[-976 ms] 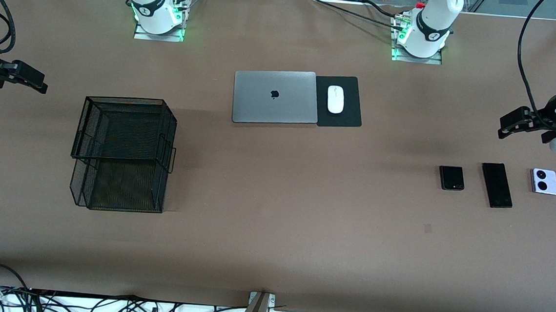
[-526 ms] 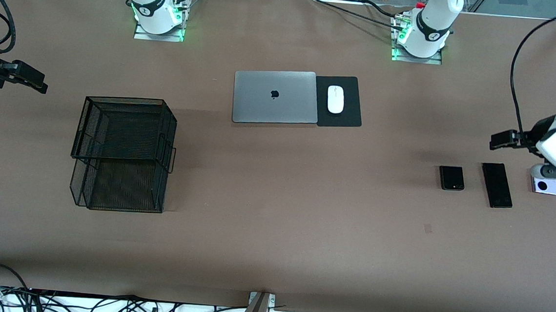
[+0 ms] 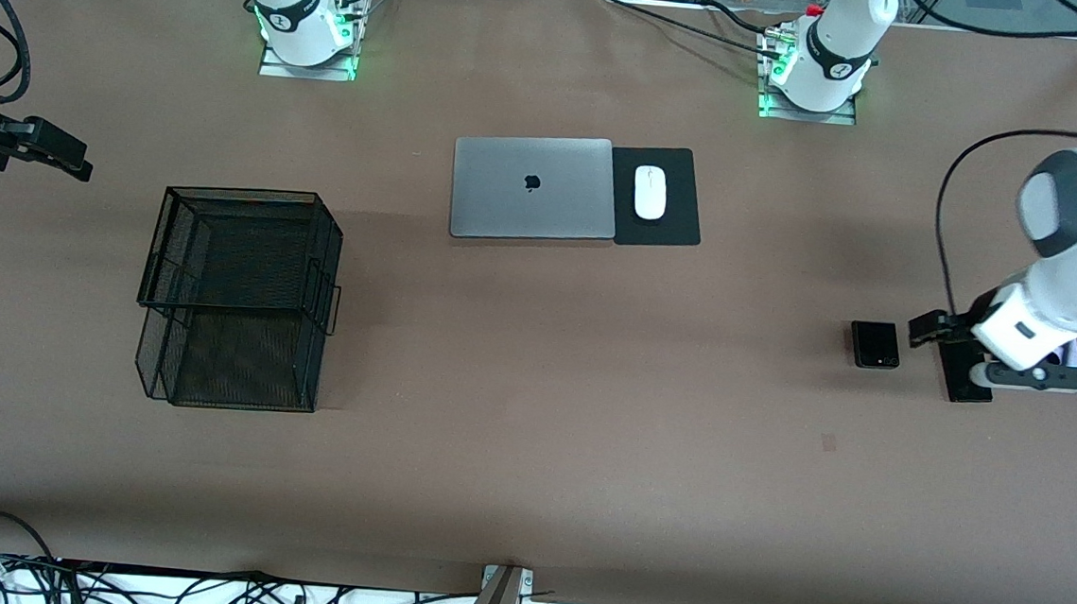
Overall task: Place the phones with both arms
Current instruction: 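Reach the left gripper to the small black flip phone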
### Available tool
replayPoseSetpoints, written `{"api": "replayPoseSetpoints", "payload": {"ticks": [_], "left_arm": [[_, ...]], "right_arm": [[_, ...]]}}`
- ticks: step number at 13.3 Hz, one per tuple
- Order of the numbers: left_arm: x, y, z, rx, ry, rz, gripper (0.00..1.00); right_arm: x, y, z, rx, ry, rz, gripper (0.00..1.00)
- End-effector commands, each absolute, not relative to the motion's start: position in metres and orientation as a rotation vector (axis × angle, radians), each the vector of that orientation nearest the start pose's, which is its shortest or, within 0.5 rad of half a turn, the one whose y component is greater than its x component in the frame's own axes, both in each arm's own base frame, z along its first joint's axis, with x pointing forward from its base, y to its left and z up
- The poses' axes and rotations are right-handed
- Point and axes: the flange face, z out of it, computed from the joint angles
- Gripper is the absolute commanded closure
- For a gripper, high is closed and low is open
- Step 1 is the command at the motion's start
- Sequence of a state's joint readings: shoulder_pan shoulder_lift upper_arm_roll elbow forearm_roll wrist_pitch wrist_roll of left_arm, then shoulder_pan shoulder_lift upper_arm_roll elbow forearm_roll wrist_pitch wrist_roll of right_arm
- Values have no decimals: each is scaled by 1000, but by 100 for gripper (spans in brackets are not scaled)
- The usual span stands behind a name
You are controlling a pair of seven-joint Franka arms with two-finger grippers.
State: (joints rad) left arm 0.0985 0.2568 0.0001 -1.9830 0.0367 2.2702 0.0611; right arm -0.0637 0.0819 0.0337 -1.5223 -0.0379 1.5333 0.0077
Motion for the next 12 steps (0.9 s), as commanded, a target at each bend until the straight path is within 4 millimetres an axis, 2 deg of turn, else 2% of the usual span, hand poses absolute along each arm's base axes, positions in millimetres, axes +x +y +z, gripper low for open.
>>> {"api": "replayPoseSetpoints", "payload": {"ticks": [1,4,6,7,12], "left_arm": [[584,82,279,-3097,9,-85,0],[577,105,232,-3098,62,-112,0],[570,103,205,-3099,65,-146,0],[568,101,198,-3101,67,-150,0],[568,88,196,-3124,62,-116,0]], "right_arm": [[571,-21,602,-3174,78,102,0],[571,-22,602,-3174,81,102,0],[571,-21,602,-3174,78,102,0],[571,-21,602,-3174,78,105,0],[571,-22,602,-3174,81,105,0]]}}
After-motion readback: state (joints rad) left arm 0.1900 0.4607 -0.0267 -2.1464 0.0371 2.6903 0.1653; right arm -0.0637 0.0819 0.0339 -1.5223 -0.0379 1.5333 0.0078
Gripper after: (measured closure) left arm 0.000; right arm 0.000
